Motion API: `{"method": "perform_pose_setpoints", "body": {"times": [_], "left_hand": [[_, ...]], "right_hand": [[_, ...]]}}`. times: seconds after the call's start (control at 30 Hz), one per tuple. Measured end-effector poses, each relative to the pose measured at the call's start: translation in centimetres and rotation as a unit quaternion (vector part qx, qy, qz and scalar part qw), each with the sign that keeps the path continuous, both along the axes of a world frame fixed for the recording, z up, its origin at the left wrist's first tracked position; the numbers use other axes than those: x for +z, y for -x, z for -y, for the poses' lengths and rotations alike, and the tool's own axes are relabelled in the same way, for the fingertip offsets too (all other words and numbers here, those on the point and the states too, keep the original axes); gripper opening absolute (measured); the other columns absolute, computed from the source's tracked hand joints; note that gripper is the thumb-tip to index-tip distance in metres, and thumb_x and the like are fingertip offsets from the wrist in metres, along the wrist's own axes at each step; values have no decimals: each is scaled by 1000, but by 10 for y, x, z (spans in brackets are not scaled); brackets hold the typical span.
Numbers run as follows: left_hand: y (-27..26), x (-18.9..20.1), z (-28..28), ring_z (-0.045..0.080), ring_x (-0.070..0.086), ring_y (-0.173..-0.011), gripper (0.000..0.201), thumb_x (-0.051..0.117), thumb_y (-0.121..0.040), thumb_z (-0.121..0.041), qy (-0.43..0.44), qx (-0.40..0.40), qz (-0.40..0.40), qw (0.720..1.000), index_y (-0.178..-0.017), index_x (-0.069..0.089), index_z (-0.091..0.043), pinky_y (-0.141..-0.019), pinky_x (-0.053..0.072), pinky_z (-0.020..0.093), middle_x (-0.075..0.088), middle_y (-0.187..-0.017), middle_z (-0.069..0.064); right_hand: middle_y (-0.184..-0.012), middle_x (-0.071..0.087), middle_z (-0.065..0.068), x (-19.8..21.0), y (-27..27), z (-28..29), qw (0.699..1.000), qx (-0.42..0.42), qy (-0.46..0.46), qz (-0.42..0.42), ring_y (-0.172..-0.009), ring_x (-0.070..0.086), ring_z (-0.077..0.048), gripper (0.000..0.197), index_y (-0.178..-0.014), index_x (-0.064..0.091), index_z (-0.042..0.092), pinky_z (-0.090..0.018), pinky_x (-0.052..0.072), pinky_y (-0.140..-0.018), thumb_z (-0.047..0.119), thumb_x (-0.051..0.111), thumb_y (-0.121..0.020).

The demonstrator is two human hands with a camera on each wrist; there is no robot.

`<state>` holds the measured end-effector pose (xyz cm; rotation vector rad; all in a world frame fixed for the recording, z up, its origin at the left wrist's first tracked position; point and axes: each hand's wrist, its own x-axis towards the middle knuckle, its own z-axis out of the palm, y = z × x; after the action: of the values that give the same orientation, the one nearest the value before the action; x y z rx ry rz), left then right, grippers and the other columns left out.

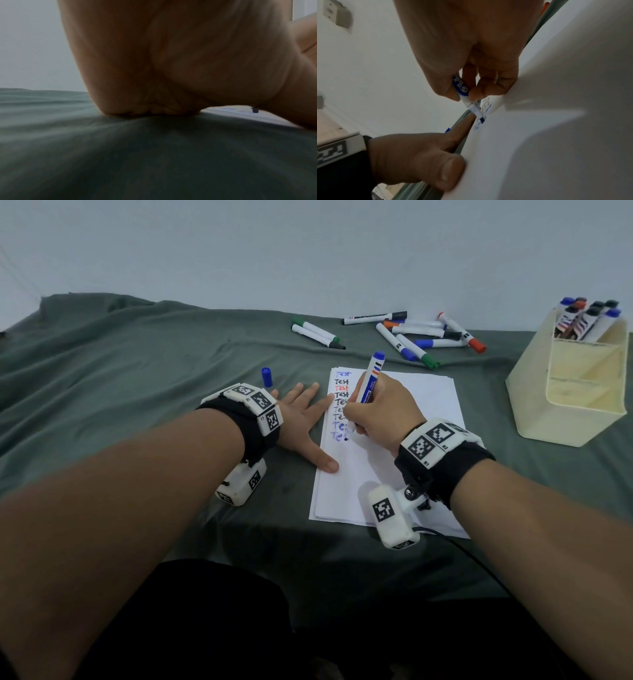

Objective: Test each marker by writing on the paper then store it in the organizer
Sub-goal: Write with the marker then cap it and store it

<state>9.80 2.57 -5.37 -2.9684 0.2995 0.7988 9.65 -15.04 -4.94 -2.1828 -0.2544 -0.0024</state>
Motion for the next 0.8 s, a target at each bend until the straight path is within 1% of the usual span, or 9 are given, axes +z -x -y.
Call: {"method": "perform_pose_setpoints", "body": {"times": [0.07, 0.17, 0.23, 0.37, 0.43, 0.53, 0.6, 0.7, 0.8], "left_hand": [[0, 0, -1, 23, -25, -147, 159, 39, -22, -105, -1, -1, 2, 1000, -148, -27, -35, -116, -9, 58, -32, -159, -1], [0, 0, 0, 23, -25, -147, 159, 39, -21, -106, 3, -1, 3, 1000, -148, -27, -36, -116, -9, 58, -32, -159, -1], [0, -1, 0, 22, -26, -147, 160, 38, -19, -106, 3, -1, 1, 1000, -148, -27, -37, -115, -9, 58, -32, -158, -2], [-1, -1, -1, 22, -26, -147, 161, 38, -18, -107, 4, -1, 2, 1000, -148, -27, -37, -116, -9, 58, -32, -158, -2], [-1, -2, -1, 22, -26, -147, 161, 37, -18, -107, 3, -1, 0, 1000, -148, -27, -37, -116, -9, 58, -32, -158, -3], [-2, -2, -1, 22, -26, -147, 161, 37, -17, -107, 2, -2, 1, 1000, -147, -28, -37, -116, -9, 58, -33, -158, -2], [-2, -3, -1, 22, -26, -147, 161, 38, -18, -107, 2, 0, 3, 1000, -147, -28, -38, -116, -9, 58, -33, -158, -3], [-2, -4, -2, 22, -25, -147, 158, 39, -22, -106, 1, 0, 7, 1000, -148, -27, -38, -117, -9, 58, -32, -158, -3], [-2, -5, -2, 22, -25, -147, 159, 38, -20, -107, 0, -1, 7, 1000, -147, -27, -38, -117, -8, 58, -32, -158, -3]], "right_hand": [[-73, 71, -7, 1, 1, -1, 1000, 0, 0, -5, -63, 68, -20, 13, -90, 60, 8, -44, 61, -74, 13, 68, -81], [-84, 70, -11, 1, -1, 1, 1000, -25, -7, -5, -79, 70, -29, 16, -96, 61, 7, -48, 59, -82, 15, 68, -84], [-86, 69, -11, 1, -2, 2, 999, -31, -10, -2, -82, 68, -30, 17, -97, 61, 6, -49, 58, -84, 15, 67, -85], [-83, 67, -11, 1, -4, 2, 999, -33, -15, -3, -77, 63, -26, 16, -97, 60, 5, -48, 58, -82, 14, 66, -85], [-79, 64, -3, 0, -4, 3, 1000, -22, -13, -1, -74, 60, -21, 12, -91, 58, 12, -42, 57, -77, 14, 67, -85], [-75, 60, 5, -1, -3, 4, 1000, -10, -15, -5, -68, 57, -12, 22, -80, 50, 24, -31, 47, -66, 15, 70, -84], [-74, 59, 5, -1, -4, 5, 1000, -12, -23, -13, -67, 57, -13, 24, -79, 49, 25, -34, 50, -67, 15, 70, -84], [-74, 64, -2, -2, -5, 5, 998, -22, -52, -21, -69, 60, -19, 15, -82, 54, 18, -44, 57, -77, 12, 68, -84], [-76, 65, -2, -4, -7, 5, 999, -19, -41, -16, -68, 61, -17, 11, -88, 58, 15, -40, 58, -72, 14, 69, -84]]}}
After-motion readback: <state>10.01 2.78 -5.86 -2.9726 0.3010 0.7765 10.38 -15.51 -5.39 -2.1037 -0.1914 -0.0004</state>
